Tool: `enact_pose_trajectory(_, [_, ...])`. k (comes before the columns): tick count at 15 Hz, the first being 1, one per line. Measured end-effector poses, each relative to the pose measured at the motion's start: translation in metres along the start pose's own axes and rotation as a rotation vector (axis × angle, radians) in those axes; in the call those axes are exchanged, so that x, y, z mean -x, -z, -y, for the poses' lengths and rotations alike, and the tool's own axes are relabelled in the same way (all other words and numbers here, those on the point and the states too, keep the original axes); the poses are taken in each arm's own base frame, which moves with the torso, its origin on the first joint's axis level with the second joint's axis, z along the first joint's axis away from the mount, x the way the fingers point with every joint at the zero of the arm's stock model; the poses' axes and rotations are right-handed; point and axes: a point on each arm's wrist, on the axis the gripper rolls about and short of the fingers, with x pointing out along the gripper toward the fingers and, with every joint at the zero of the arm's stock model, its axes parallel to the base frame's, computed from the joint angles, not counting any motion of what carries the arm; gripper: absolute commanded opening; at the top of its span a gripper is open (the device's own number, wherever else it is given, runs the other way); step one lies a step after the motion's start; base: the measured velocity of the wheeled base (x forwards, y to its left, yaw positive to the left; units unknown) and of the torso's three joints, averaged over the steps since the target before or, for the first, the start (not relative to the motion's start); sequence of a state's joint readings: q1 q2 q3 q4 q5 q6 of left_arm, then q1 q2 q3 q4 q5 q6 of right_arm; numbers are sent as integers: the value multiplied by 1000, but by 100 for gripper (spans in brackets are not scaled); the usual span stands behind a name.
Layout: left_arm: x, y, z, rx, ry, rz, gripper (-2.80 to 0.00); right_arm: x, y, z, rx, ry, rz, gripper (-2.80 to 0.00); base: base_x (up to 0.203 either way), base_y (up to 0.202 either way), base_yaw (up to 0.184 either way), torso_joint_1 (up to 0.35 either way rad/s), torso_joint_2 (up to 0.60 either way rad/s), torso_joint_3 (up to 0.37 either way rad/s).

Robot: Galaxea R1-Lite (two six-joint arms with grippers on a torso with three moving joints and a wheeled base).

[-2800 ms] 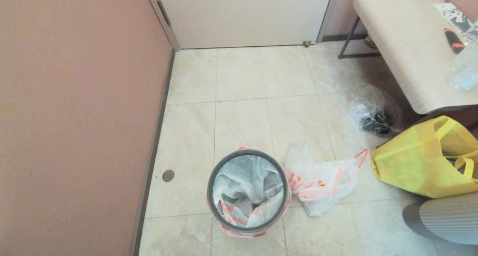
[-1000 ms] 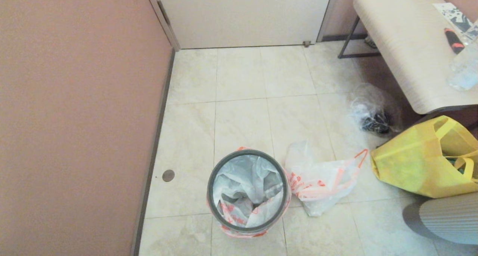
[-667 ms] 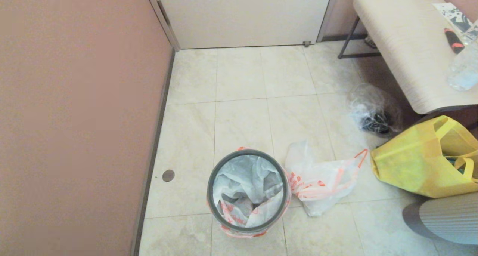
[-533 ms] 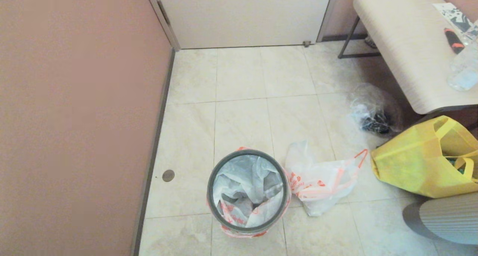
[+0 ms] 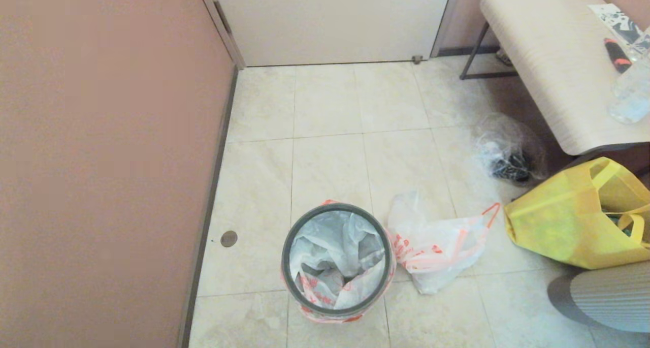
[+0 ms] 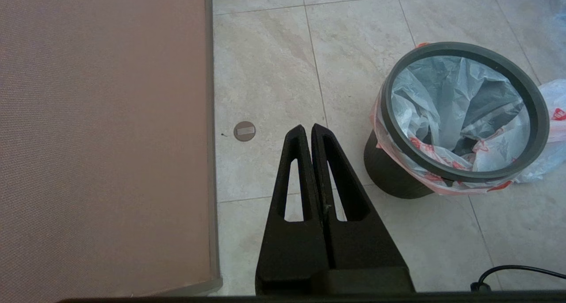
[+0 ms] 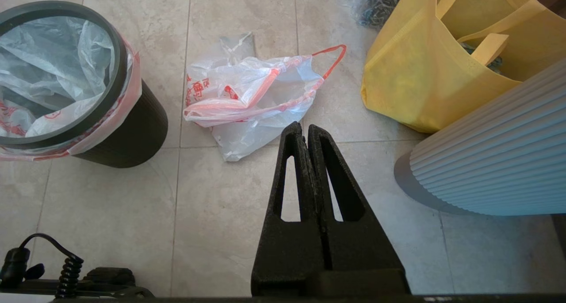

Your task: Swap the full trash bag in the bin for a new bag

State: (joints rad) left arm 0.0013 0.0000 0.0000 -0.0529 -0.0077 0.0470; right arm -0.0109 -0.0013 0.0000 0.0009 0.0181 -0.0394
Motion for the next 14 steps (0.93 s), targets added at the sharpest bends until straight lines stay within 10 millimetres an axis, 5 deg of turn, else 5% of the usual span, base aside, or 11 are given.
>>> enact_pose_trajectory(14, [0, 0, 0, 0, 0, 0, -280, 0, 0, 0, -1, 0, 1, -280, 0, 0, 0, 0, 0, 0])
